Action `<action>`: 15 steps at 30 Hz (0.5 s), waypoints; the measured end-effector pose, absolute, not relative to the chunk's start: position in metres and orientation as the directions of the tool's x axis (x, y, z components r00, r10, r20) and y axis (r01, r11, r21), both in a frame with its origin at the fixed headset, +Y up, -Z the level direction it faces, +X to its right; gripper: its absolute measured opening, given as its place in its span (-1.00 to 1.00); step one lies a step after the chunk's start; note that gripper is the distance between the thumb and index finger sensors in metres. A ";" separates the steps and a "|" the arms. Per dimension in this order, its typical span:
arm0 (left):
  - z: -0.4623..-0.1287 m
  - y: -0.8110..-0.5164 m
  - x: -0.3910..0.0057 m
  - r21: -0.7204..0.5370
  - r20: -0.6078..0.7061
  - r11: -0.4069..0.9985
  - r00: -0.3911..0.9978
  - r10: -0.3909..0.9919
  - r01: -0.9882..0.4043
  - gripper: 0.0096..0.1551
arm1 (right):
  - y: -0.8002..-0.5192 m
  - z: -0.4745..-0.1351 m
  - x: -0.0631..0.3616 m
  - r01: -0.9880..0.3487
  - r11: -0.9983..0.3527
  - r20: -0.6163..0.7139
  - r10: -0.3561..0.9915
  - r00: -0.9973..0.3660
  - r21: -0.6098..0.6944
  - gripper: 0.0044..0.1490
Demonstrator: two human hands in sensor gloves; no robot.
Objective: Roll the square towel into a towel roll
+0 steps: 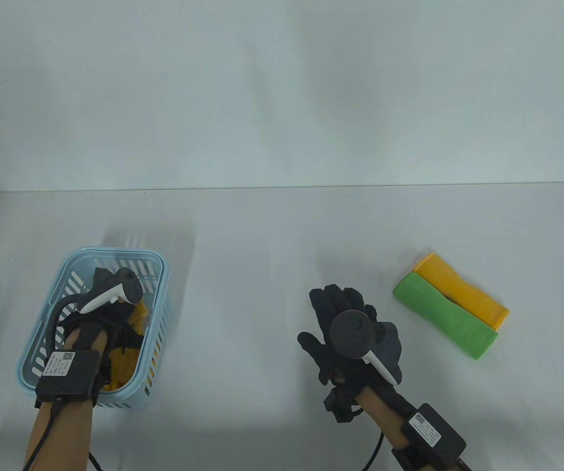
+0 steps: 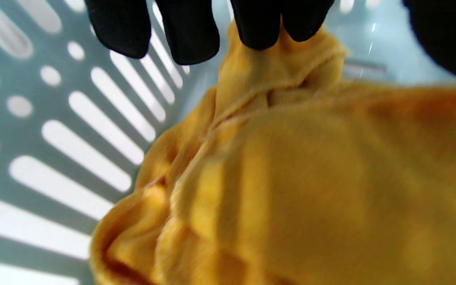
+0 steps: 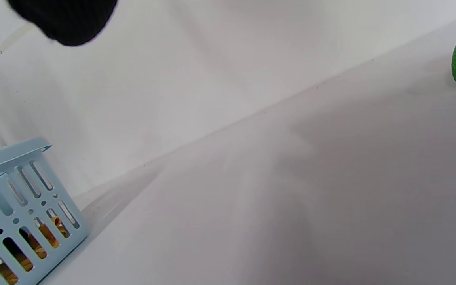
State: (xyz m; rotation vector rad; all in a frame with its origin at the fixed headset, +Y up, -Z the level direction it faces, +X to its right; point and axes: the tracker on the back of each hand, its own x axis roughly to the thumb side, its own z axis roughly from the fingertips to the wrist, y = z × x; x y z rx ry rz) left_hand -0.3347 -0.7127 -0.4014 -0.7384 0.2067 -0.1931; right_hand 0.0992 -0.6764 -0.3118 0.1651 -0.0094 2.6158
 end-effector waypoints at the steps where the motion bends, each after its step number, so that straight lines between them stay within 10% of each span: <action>1: -0.401 -0.716 -0.334 -0.689 -0.108 0.716 0.960 -0.258 0.115 0.24 | -0.677 -0.312 0.099 -0.496 -0.868 0.118 0.496 -0.861 0.025 0.06; 15: -0.403 -0.738 -0.331 -0.723 -0.103 0.685 0.966 -0.238 0.092 0.28 | -0.677 -0.312 0.099 -0.479 -0.877 0.097 0.480 -0.872 0.035 0.05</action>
